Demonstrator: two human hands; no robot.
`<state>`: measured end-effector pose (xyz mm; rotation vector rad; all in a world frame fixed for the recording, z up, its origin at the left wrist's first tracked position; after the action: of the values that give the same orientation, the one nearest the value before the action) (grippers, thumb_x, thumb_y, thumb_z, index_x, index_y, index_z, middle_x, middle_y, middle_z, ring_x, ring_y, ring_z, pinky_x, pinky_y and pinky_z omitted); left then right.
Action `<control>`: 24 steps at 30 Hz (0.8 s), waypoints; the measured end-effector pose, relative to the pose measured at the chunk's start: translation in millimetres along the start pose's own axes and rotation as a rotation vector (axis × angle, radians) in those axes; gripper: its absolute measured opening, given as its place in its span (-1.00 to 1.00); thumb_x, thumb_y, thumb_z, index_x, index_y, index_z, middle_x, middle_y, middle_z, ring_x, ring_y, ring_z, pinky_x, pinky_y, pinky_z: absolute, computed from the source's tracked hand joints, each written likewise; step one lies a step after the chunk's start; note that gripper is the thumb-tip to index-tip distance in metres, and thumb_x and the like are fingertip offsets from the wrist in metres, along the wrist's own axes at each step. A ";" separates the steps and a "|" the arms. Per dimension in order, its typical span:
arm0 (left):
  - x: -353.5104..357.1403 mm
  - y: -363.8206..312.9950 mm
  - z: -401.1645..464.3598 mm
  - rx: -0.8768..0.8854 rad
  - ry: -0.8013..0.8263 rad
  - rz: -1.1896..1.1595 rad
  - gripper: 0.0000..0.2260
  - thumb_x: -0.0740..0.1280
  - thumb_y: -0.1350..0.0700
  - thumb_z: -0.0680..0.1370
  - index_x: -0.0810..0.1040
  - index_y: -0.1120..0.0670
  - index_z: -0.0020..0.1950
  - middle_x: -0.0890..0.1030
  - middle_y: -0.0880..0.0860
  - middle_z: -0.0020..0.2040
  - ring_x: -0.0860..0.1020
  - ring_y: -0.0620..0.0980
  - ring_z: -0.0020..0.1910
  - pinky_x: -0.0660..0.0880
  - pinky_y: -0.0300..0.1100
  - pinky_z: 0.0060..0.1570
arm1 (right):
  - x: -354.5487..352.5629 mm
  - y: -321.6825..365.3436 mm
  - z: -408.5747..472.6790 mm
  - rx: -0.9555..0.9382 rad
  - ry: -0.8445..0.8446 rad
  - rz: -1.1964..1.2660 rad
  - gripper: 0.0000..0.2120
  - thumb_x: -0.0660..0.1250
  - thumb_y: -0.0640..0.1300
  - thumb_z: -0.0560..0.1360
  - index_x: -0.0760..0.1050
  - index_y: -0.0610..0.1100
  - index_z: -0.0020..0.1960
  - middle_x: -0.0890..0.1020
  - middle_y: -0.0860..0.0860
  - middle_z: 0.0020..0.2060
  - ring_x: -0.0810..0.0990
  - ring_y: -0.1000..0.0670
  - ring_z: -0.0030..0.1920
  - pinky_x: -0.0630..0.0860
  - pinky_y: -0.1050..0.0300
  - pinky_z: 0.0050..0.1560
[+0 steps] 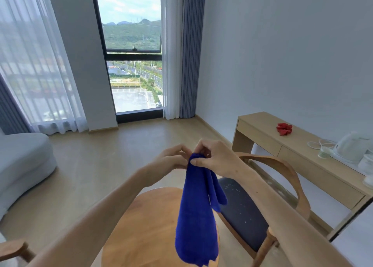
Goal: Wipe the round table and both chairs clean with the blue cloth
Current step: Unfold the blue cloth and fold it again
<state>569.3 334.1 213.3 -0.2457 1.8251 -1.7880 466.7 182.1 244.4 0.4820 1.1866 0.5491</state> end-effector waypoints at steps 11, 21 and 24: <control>24.4 66.9 -3.3 -0.052 0.153 0.327 -0.63 0.29 0.15 0.41 0.52 0.18 0.21 0.62 0.18 0.10 0.57 0.16 0.10 0.48 0.13 0.18 | -59.3 -1.4 -15.9 0.022 -0.272 0.178 -0.81 0.40 -0.23 0.48 0.50 0.04 -0.17 0.60 0.22 -0.31 0.57 0.18 -0.22 0.46 0.31 -0.16; -24.3 86.6 -12.6 -0.075 0.038 0.503 -0.83 0.33 0.22 0.56 0.50 0.02 -0.21 0.51 -0.12 -0.34 0.46 -0.20 -0.35 0.39 -0.25 -0.26 | -93.4 -68.9 -48.7 0.242 -0.492 0.165 -0.87 0.39 -0.19 0.50 0.52 0.00 -0.17 0.62 0.10 -0.28 0.59 0.13 -0.24 0.51 0.28 -0.28; -47.8 72.1 -12.2 -0.099 0.027 0.565 -0.91 0.30 0.20 0.59 0.56 0.07 -0.10 0.63 -0.03 -0.21 0.58 -0.18 -0.27 0.50 -0.28 -0.24 | -86.7 -101.3 -64.3 0.382 -0.508 0.125 -0.89 0.38 -0.18 0.51 0.53 -0.01 -0.16 0.64 0.05 -0.25 0.61 0.01 -0.16 0.52 0.16 -0.21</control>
<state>620.6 375.2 155.9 0.2401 1.7747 -1.3129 396.4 53.1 225.3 0.9650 0.7716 0.2758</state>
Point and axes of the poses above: each hand's wrist, its own z-axis towards the middle knuckle, its own x-axis out of the palm, y = z × x, the point moved 1 cm from there along z, towards the middle knuckle
